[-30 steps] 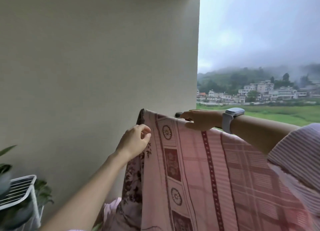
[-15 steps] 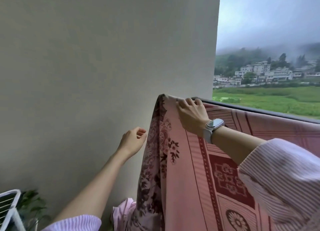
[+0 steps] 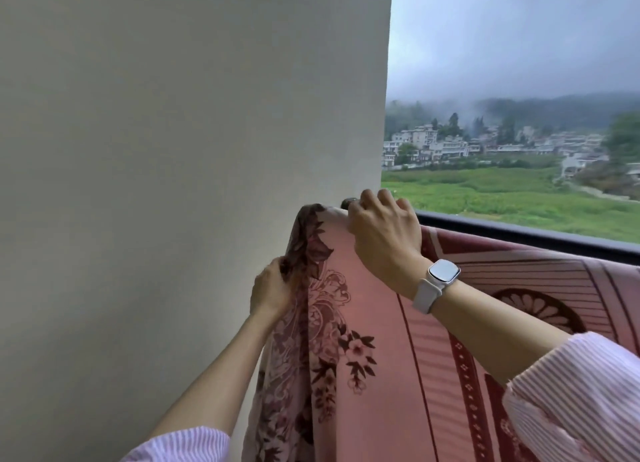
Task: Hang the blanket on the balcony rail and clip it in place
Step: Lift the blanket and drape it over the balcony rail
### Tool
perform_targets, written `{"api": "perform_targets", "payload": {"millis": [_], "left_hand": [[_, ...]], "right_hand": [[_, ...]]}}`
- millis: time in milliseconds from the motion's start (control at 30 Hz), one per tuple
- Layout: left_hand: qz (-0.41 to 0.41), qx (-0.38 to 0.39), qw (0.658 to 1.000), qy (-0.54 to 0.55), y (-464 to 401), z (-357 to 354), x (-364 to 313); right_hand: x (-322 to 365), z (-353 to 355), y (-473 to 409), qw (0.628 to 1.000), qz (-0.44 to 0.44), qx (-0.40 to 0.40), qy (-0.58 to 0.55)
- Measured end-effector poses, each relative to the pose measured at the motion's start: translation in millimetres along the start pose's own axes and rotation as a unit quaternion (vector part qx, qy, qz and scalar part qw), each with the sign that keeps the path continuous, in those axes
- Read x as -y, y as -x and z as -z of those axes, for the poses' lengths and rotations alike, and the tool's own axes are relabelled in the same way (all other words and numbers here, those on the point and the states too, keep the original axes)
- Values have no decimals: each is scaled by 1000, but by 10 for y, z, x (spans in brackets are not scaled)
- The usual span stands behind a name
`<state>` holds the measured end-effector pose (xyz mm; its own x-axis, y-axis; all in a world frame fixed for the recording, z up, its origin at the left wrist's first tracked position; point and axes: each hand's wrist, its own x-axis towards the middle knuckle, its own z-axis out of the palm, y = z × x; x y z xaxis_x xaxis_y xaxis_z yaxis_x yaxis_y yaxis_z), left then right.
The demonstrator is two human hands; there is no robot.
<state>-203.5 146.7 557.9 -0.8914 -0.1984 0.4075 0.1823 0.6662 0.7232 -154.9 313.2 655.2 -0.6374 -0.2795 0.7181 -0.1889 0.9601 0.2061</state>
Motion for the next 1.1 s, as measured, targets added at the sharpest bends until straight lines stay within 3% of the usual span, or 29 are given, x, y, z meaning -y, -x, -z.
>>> {"api": "perform_targets", "payload": {"millis": [167, 300, 433, 600, 933, 1100], "left_hand": [[-64, -11, 998, 25, -295, 81, 192], [-95, -63, 992, 53, -551, 373, 85], [-177, -127, 975, 45, -772, 608, -555], [-294, -143, 941, 90, -845, 647, -1681], [-464, -118, 841, 251, -24, 159, -3487], [-498, -81, 818, 277, 604, -257, -3954]], "right_hand": [[25, 31, -93, 998, -55, -17, -41], [1, 70, -159, 993, -111, 0, -50], [-239, 338, -322, 974, -213, -25, -70], [-911, 971, -418, 938, -307, -143, -70], [-2410, 2243, 458, 913, -303, -268, 49], [-2961, 2648, 1158, 928, -266, -248, 79]]}}
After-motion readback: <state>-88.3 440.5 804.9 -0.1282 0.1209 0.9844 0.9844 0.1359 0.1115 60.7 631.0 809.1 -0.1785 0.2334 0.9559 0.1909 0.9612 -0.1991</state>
